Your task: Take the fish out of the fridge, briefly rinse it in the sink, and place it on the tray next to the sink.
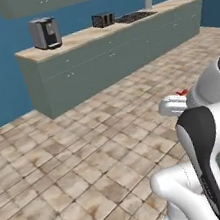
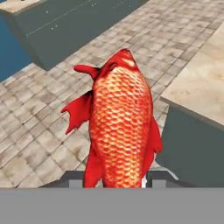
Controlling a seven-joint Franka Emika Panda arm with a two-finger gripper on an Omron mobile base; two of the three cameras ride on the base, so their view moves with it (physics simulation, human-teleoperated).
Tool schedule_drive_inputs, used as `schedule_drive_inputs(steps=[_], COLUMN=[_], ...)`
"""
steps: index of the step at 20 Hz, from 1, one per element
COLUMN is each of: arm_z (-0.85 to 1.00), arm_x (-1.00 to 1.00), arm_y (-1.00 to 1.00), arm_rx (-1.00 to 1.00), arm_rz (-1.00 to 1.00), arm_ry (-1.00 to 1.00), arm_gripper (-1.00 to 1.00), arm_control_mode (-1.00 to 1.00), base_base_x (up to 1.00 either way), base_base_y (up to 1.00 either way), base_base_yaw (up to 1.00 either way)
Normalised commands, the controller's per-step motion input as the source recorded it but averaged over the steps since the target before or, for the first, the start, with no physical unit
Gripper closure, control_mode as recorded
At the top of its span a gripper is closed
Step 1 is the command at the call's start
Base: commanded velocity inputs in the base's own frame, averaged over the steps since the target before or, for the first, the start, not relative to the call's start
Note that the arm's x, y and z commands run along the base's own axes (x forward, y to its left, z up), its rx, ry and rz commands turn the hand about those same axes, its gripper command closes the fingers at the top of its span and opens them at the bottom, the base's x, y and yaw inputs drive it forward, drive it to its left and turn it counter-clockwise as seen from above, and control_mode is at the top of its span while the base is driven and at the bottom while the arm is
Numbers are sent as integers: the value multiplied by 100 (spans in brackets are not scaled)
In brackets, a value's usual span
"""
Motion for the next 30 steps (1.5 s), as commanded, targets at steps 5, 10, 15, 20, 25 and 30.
schedule_drive_inputs(steps=[5, 10, 15, 20, 25, 30], arm_z=[0, 0, 0, 0, 0, 0], arm_x=[0, 0, 0, 0, 0, 0], arm_y=[0, 0, 0, 0, 0, 0], arm_rx=[0, 0, 0, 0, 0, 0], arm_rz=[0, 0, 0, 0, 0, 0], arm_ry=[0, 0, 0, 0, 0, 0], arm_gripper=[100, 100, 100, 100, 100, 100], arm_control_mode=[100, 100, 100, 100, 100, 100], base_base_x=[100, 100, 100, 100, 100, 100], base_base_y=[67, 74, 61, 63, 64, 73], base_base_yaw=[-67, -65, -67, -66, -64, -63])
